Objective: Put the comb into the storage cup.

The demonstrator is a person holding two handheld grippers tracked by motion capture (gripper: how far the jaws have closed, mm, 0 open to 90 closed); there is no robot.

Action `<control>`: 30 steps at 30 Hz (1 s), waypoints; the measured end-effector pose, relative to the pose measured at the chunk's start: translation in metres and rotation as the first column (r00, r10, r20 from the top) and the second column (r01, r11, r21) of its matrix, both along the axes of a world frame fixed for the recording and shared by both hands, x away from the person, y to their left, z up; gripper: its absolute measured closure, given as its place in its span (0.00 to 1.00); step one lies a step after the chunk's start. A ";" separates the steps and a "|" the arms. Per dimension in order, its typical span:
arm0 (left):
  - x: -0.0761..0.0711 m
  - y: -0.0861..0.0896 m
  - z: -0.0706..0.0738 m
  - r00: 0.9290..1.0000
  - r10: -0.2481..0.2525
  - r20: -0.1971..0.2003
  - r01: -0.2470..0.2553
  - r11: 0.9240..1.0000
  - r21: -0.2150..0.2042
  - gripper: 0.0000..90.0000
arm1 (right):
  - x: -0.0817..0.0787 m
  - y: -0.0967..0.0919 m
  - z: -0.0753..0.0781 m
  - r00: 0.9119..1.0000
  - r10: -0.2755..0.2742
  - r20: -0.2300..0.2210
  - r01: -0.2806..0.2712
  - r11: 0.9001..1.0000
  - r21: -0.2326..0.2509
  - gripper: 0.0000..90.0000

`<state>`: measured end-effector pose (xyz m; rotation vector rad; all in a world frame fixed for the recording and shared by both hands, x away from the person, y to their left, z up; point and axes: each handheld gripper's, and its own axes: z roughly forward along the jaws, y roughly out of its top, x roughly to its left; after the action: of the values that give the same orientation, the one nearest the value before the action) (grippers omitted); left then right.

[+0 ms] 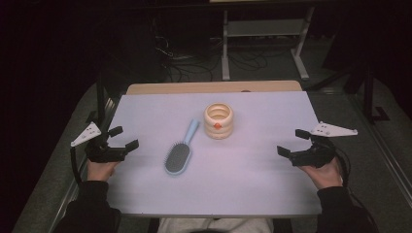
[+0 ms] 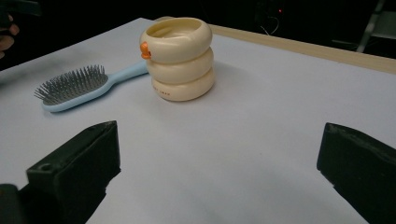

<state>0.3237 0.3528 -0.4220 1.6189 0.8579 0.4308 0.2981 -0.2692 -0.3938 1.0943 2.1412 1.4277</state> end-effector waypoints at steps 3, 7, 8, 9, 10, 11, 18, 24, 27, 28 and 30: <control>-0.001 0.001 0.001 1.000 0.001 0.002 -0.001 1.000 -0.004 0.00 | 0.000 0.000 0.000 1.000 0.001 0.001 -0.001 1.000 0.000 0.00; -0.004 0.001 0.002 1.000 0.001 0.001 -0.001 1.000 -0.004 0.00 | 0.000 0.000 0.000 1.000 0.000 0.004 0.000 1.000 -0.001 0.00; -0.006 0.002 0.003 1.000 0.003 0.006 -0.003 1.000 -0.003 0.00 | 0.001 0.000 0.000 1.000 -0.002 0.004 0.002 1.000 -0.003 0.00; -0.007 0.002 0.003 1.000 0.004 0.006 -0.004 1.000 -0.006 0.00 | 0.001 0.000 0.000 1.000 -0.002 0.004 0.002 1.000 -0.003 0.00; -0.008 0.003 0.004 1.000 0.006 0.010 -0.006 1.000 -0.009 0.00 | 0.001 -0.001 -0.001 1.000 -0.002 0.005 0.002 1.000 -0.005 0.00; -0.009 0.004 0.005 1.000 0.009 0.010 -0.009 1.000 -0.013 0.00 | 0.002 -0.001 -0.001 1.000 -0.004 0.000 0.004 1.000 -0.008 0.00; -0.011 0.001 0.008 1.000 0.025 0.017 -0.025 1.000 0.011 0.00 | 0.002 -0.001 -0.002 1.000 -0.007 -0.008 0.007 1.000 -0.018 0.00; -0.010 -0.003 0.014 1.000 -0.009 0.003 0.009 1.000 0.021 0.00 | 0.002 -0.002 -0.002 1.000 -0.007 -0.009 0.007 1.000 -0.019 0.00; -0.008 -0.004 0.017 1.000 -0.024 -0.003 0.024 0.999 0.027 0.00 | 0.002 -0.001 -0.003 1.000 -0.005 -0.011 0.005 1.000 -0.022 0.00; -0.008 -0.005 0.018 1.000 -0.028 -0.002 0.028 0.999 0.030 0.00 | 0.002 -0.001 -0.003 1.000 -0.005 -0.011 0.004 1.000 -0.022 0.00; -0.007 -0.007 0.021 0.999 -0.041 -0.001 0.041 0.999 0.035 0.00 | 0.002 -0.001 -0.003 1.000 -0.005 -0.012 0.005 1.000 -0.022 0.00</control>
<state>0.3171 0.3459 -0.4005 1.6662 0.8204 0.4189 0.3004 -0.2702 -0.3965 1.1020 2.1556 1.3958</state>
